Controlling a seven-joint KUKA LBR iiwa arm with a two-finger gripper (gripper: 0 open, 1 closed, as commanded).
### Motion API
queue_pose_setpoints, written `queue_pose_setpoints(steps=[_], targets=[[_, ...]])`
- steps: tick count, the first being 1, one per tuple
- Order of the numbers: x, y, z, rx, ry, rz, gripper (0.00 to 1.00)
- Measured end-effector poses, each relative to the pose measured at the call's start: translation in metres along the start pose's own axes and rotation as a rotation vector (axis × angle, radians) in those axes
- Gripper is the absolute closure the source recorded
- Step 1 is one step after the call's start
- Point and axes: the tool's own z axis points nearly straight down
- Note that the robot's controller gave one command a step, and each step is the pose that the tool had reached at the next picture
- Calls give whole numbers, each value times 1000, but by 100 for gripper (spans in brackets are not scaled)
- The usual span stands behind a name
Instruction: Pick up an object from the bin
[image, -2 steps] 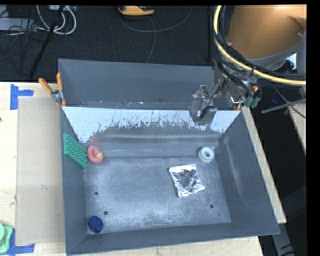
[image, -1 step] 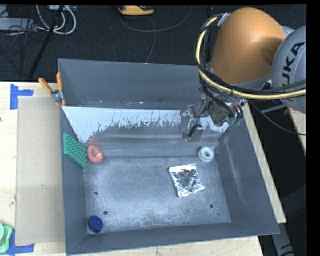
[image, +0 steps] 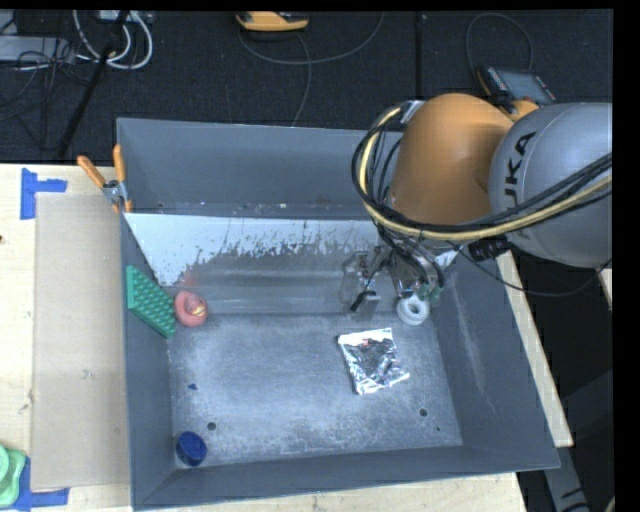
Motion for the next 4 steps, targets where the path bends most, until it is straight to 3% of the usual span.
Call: queue_pose_setpoints(steps=[1, 2, 3, 4], targets=[[-14, 7, 20, 1, -7, -231, 100], [10, -19, -135, 5, -18, -535, 100], [11, -19, -131, 2, -11, -532, 100], [18, -7, -19, -2, 0, -486, 100]])
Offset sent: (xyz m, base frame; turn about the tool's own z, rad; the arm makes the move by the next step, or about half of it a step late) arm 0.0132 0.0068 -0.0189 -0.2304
